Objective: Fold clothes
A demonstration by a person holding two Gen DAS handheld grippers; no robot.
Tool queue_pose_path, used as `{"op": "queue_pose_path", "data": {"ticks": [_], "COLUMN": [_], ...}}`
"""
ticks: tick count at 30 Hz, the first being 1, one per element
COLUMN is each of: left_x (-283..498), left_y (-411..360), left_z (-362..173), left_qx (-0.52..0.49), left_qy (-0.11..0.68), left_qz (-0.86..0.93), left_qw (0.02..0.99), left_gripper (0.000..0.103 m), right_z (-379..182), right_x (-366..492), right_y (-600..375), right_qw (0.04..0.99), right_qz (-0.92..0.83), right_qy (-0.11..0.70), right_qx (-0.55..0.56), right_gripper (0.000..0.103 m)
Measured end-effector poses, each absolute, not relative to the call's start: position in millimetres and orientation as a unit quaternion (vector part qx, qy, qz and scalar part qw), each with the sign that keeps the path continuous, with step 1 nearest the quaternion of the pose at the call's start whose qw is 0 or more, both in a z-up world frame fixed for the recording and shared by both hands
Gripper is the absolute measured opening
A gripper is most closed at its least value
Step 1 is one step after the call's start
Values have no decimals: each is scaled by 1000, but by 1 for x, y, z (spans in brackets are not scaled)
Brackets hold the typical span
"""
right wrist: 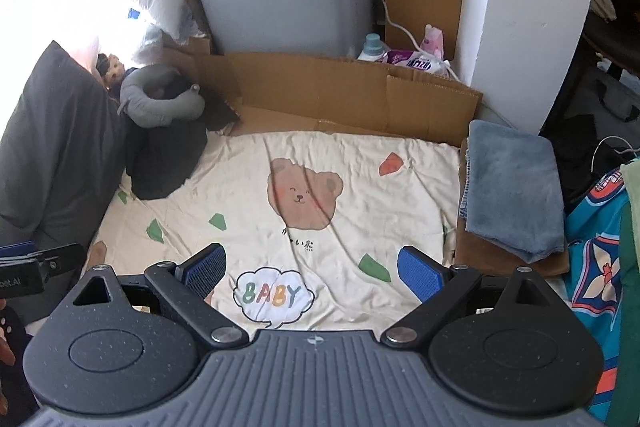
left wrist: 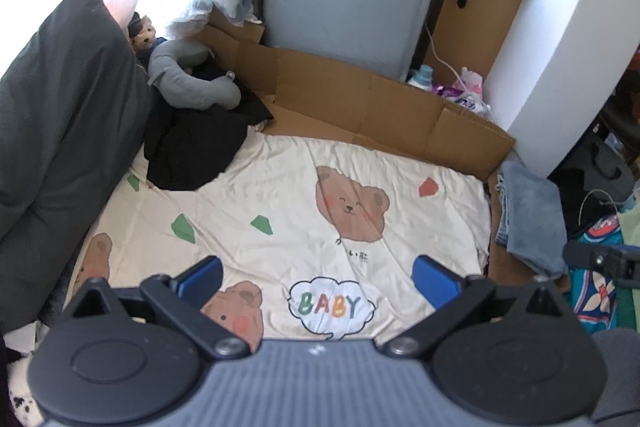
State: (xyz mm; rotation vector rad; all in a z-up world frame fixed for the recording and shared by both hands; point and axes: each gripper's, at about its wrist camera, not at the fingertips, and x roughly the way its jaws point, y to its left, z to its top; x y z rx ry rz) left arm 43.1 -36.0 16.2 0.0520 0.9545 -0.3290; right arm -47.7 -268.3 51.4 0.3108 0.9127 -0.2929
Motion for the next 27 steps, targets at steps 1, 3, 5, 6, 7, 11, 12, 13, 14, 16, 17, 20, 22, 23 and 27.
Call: {"op": "queue_pose_path", "data": {"ticks": [1,3,5,6,7,11,12,13,14,16,17,20,22,23,27], "left_x": [42,40,37,36,36,33,32,32,32,31,31,30,29,29,29], "left_y": [-38,-43,-48,-50,-53,-61,-63,-65,-67,-71,-73,-78,-82,-84,-89], "left_z": [14,10,6,3,2,-2,-3,-4,-5,-7,-8,-11,-12,-12,-13], "left_qx": [26,28,30,32,32,33,36,39,40,41,42,47,51,54,58], "left_qy": [459,463,467,469,471,472,470,470,471,476,477,480,480,479,478], "left_qz": [-159,-160,-162,-163,-163,-159,-153,-149,-149,-149,-149,-154,-154,-153,-154], "left_qw": [874,871,869,867,867,867,868,869,868,866,865,862,862,863,863], "left_gripper": [102,102,102,102,102,102,102,102,102,102,102,102,102,102,102], "right_z": [50,47,44,43,41,35,34,32,31,28,27,23,19,17,15], "right_x": [-49,-50,-52,-53,-54,-57,-58,-59,-60,-62,-63,-67,-68,-69,-71], "right_y": [-270,-272,-275,-276,-277,-282,-284,-285,-286,-289,-291,-297,-299,-300,-303], "right_qw": [875,874,873,872,871,869,868,868,867,866,865,863,862,861,863], "right_qz": [-140,-140,-140,-140,-140,-140,-140,-140,-140,-140,-141,-141,-141,-140,-131], "right_qy": [439,441,444,445,447,452,453,455,456,458,459,462,465,465,460], "right_qx": [149,148,147,146,146,144,144,143,143,143,143,145,148,151,160], "right_gripper": [96,96,96,96,96,96,96,96,96,96,96,96,96,96,98]}}
